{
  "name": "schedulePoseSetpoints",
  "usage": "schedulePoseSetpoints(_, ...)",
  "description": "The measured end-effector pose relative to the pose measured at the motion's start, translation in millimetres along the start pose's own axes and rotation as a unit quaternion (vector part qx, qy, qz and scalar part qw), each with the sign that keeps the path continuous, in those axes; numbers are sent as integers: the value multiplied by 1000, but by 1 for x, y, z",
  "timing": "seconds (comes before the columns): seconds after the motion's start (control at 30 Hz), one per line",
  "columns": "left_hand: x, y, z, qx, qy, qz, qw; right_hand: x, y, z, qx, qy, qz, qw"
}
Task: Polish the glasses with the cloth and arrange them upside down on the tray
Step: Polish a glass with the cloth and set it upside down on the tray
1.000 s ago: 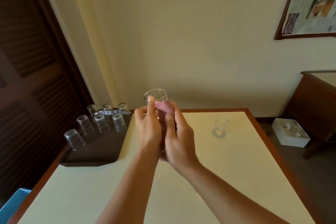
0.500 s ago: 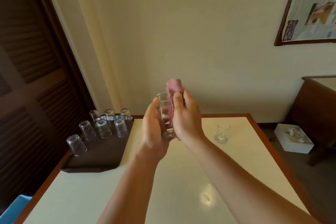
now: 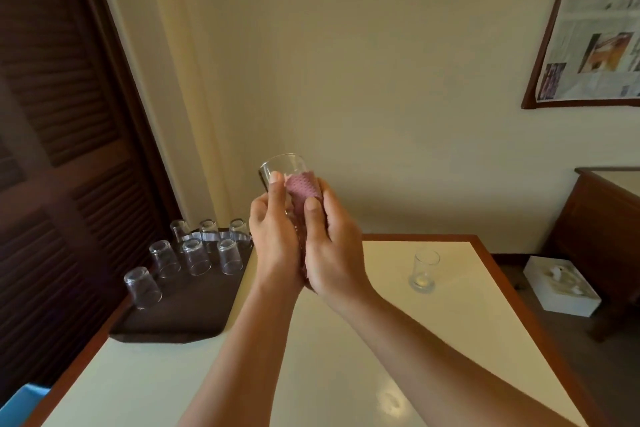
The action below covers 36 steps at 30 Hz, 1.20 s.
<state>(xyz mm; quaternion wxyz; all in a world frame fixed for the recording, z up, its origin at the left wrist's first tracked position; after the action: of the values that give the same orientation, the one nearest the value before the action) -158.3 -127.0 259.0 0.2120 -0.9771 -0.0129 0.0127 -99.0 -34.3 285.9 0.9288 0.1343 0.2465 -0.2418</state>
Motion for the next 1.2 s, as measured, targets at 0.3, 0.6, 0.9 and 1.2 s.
schedulePoseSetpoints(0.3,0,-14,-9,32,-33,44,998,-5,1,-2,-11,-40,-11,999)
schedulePoseSetpoints(0.6,-3,-18,-3,21,2,72,997,-13,7,-15,-15,-82,-41,996)
schedulePoseSetpoints(0.9,-5,-18,18,-29,68,112,991,-25,6,-43,-29,-142,-55,988)
schedulePoseSetpoints(1.2,-31,-4,26,-58,22,107,992,-28,-17,-73,-135,-236,-89,958)
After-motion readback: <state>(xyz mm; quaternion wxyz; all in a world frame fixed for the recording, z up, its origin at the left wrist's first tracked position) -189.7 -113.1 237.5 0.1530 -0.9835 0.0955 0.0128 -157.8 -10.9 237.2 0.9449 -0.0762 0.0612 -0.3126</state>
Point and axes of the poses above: each hand's wrist, its own x-axis away from the middle knuckle, its own y-axis out of the back of the hand, z = x × y, the point moved 8 cm from there along -x, towards the middle knuckle, and after that the axes turned 4 degrees about x, right-handed, at the moved point
